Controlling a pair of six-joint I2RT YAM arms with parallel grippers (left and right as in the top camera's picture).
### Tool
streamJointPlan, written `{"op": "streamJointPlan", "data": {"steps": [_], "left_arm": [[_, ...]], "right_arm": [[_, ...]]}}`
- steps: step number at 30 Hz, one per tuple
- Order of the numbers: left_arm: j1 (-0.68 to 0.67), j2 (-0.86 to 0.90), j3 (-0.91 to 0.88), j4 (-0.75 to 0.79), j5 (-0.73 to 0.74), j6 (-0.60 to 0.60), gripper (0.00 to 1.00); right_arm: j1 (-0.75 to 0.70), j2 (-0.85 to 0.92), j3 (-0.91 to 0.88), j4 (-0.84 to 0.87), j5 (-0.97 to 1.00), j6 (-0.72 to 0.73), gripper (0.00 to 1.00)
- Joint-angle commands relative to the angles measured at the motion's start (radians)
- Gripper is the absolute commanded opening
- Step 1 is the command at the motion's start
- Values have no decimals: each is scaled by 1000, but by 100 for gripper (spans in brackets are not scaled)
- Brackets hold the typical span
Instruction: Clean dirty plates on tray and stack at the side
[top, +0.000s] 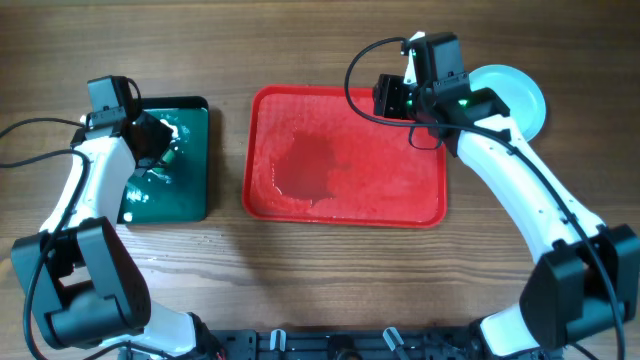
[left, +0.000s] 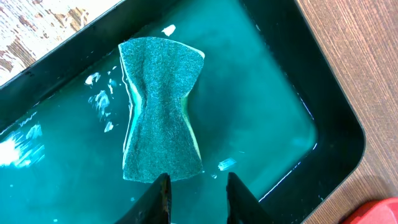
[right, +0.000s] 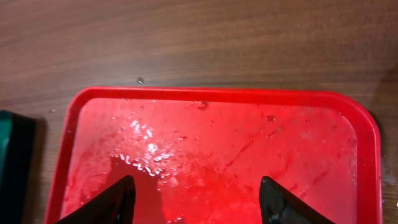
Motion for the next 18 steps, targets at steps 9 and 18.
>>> {"op": "streamJointPlan", "data": {"steps": [9,18], "left_arm": [[2,-277,-3,-35,9,2,58],[2,-344,-3,-77,9,2,100]], "right_arm": [[21,-305,-7,-80,74,-14,63],[196,-540,-7,-272,320,-16,100]]}}
